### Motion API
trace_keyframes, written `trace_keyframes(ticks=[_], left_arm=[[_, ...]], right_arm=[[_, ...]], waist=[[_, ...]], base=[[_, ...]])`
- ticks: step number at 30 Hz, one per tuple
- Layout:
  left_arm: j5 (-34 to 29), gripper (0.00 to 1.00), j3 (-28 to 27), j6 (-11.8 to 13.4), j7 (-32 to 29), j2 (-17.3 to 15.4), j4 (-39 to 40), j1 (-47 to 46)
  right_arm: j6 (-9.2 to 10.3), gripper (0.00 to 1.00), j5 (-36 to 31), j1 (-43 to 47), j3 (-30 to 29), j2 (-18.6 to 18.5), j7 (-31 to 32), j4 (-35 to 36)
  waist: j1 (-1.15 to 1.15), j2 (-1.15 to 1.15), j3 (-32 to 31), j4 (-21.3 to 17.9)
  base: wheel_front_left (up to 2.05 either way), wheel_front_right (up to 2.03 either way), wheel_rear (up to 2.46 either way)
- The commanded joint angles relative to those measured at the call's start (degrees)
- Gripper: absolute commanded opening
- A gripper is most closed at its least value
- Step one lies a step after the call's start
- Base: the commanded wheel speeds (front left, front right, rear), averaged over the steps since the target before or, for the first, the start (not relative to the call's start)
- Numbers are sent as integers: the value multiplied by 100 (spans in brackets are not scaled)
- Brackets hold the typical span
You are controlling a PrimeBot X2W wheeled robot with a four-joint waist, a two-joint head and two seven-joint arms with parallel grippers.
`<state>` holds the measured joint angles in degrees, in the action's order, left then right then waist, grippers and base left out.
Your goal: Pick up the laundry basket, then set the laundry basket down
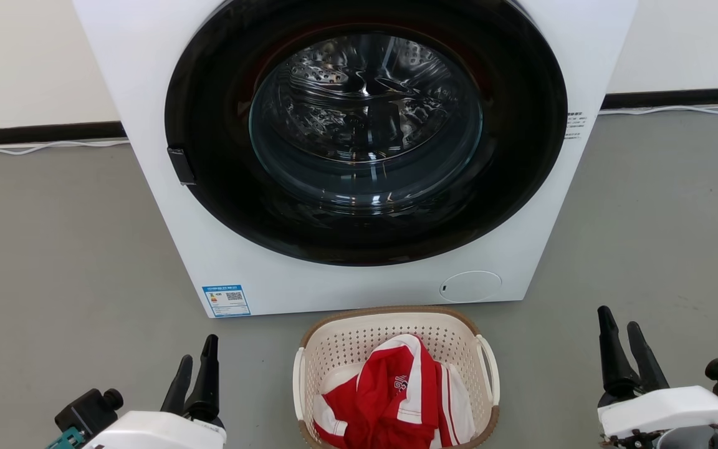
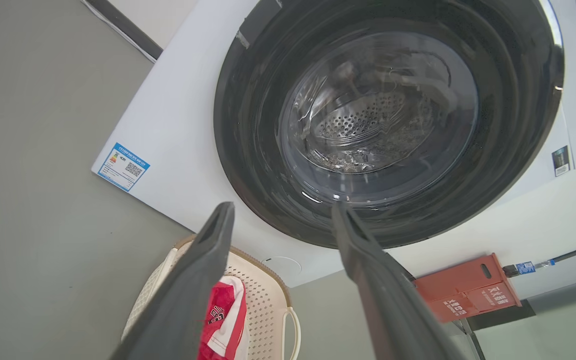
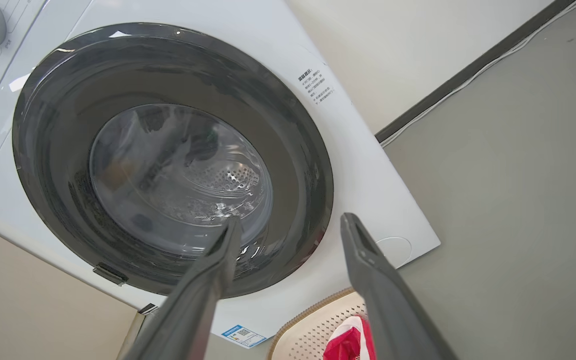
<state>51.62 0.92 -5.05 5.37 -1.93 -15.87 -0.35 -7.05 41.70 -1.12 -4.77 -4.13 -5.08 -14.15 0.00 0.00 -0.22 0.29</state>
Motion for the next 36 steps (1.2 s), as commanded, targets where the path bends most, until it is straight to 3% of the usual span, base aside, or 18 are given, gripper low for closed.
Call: trace_keyframes(ticks=[1,36], left_arm=[[-227,100,-57,51,90,-52,178,-162],[-2576,100,119,129,661,-80,210,-105]], right_arm=[[-26,100,-285,-77,60,-66,-119,145],[-38,100,-3090,-117,97,-100,-690,-350]], waist=[[0,0,1,-2],[0,0,-14,30]], base=[[0,0,0],[0,0,0]])
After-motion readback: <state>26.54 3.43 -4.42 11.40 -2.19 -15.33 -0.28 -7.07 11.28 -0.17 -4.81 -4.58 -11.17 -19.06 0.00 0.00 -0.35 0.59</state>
